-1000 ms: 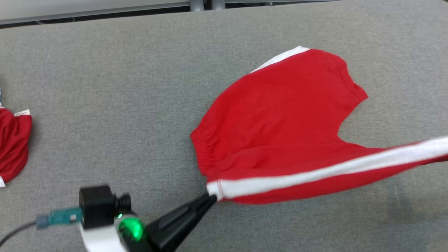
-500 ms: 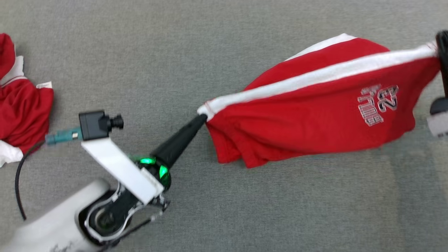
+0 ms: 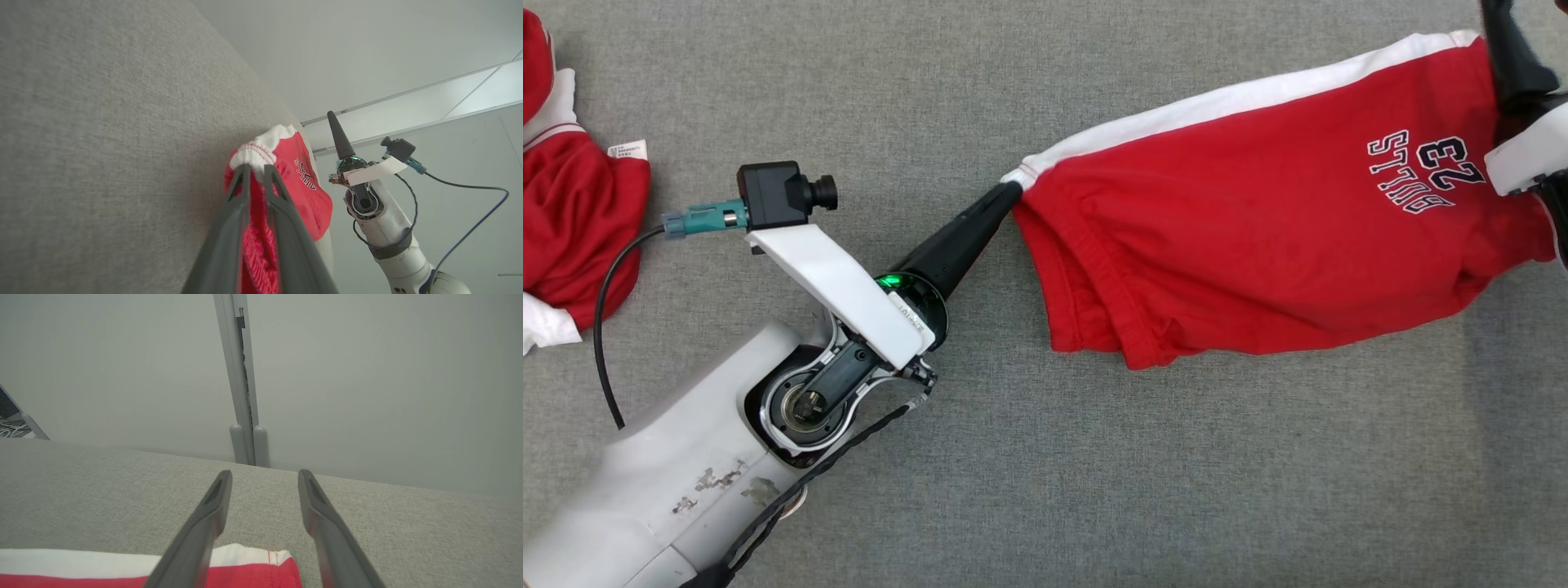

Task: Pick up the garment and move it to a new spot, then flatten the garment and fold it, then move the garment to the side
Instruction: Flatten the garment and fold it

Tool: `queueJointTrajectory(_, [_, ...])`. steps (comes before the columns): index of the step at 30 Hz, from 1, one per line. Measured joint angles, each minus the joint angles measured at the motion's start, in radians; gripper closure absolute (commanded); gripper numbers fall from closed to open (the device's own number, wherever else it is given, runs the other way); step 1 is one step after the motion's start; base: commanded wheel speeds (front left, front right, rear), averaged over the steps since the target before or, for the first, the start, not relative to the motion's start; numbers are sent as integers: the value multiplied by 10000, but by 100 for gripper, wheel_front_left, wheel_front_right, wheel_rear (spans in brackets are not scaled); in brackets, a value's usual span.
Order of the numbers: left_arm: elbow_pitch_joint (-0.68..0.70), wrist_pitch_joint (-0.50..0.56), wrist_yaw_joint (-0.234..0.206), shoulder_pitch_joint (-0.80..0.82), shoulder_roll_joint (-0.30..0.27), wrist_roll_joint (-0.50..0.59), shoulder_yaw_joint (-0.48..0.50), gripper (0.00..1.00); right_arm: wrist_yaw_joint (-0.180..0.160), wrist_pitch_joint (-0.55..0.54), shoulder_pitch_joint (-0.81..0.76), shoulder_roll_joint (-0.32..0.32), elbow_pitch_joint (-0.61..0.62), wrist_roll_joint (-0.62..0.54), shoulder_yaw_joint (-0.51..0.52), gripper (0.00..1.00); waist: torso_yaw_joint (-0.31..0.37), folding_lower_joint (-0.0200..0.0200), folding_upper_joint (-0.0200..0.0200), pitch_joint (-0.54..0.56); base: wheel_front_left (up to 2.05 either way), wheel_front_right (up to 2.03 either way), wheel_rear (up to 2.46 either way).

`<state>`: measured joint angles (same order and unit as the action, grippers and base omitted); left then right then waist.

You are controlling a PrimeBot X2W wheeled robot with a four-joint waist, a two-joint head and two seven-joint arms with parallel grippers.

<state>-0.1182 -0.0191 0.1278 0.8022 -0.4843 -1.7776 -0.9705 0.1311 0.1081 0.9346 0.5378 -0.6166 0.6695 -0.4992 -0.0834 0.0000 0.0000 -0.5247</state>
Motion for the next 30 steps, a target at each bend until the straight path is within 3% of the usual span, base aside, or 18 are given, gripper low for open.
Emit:
queueJointTrajectory(4, [-326, -600, 17, -173, 150, 780, 171, 0, 0, 535, -137, 205, -384, 924, -399, 0, 53, 0, 0, 193, 0, 0, 0])
queueJointTrajectory(8, [-740, -2123, 2, -430, -203, 3172, -31, 0, -2, 581, -847, 932, -439, 1862, -529, 0, 147, 0, 0, 554, 0, 0, 0])
queueJointTrajectory(10, [-1030, -2391, -479, -715, -276, 4700, 81, 0, -2, 403, -1373, 1300, -232, 2382, -713, 0, 189, 0, 0, 777, 0, 0, 0])
queueJointTrajectory(16, [-136, -2426, -2240, -3071, 1185, 8577, 3382, 0, -2, -173, -2984, 2031, 545, 4117, -989, 0, 99, 0, 0, 1410, 0, 0, 0])
queueJointTrajectory(19, [518, -2426, -2592, -4436, 2217, 10101, 4443, 0, -2, -295, -3461, 2130, 556, 4638, -1062, 0, -163, 0, 1, 1574, 0, 0, 0])
queueJointTrajectory(22, [846, -2429, -2592, -5370, 3099, 11401, 5078, 0, -2, -395, -3663, 2197, 470, 5003, -1127, 0, -475, 0, 0, 1673, 0, 0, 0])
queueJointTrajectory(25, [742, -2449, -2173, -6077, 3864, 12132, 5212, 0, -2, -477, -3646, 2243, 267, 5244, -1129, 0, -782, 0, 0, 1693, 0, 0, 0])
queueJointTrajectory(30, [380, -2451, -1590, -6341, 4272, 12868, 5152, 0, -2, -782, -3337, 2276, -435, 5327, -1256, 0, -1242, 0, 0, 1633, 0, 0, 0])
